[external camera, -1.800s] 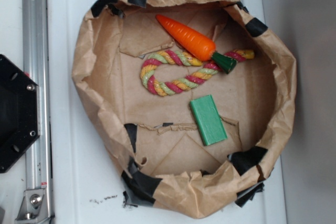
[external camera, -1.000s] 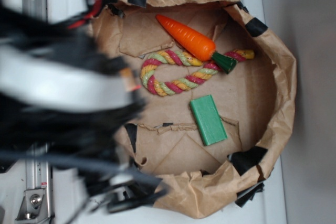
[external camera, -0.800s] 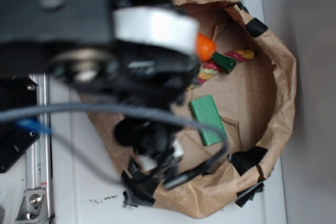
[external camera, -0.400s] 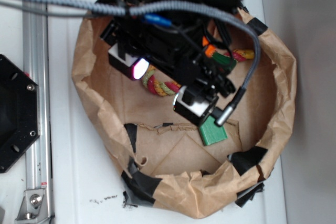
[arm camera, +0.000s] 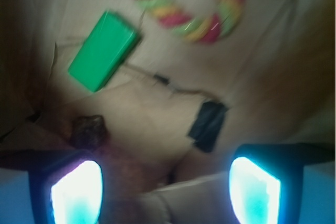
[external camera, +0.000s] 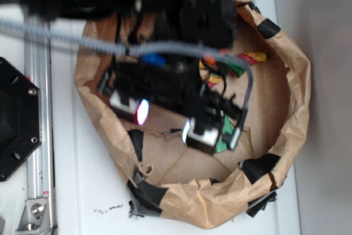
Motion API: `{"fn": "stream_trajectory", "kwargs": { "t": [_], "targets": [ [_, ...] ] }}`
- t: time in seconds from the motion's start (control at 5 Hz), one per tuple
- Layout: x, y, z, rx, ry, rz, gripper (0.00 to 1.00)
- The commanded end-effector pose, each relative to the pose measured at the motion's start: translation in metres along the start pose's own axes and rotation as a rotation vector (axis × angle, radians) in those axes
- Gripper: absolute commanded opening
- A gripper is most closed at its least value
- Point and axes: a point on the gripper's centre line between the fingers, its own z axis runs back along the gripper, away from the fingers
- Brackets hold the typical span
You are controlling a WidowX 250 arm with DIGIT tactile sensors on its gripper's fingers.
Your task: Grab the rock.
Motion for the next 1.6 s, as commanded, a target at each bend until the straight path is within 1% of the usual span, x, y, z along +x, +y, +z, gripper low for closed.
{"fn": "stream_trajectory", "kwargs": {
  "t": [0.0,0.2,0.4,0.6,0.8,1.0,1.2,1.4],
  "targets": [
    [0.013,-0.018,-0.034,-0.060,-0.035,0.083,1.00],
    [0.025,-0.025,-0.038,-0.059,-0.043,0.102,1.00],
    [0.029,-0.032,-0.054,-0.042,-0.013,0.159,1.00],
    [0.018,-0.036,-0.075,-0.008,0.017,0.178,1.00],
    [0.005,-0.041,-0.101,0.021,0.095,0.231,1.00],
    [-0.014,-0.046,-0.114,0.056,0.159,0.269,1.00],
    [-0.022,-0.046,-0.117,0.073,0.140,0.253,0.00],
    [-0.021,-0.041,-0.116,0.085,0.158,0.273,0.00]
  ]
}}
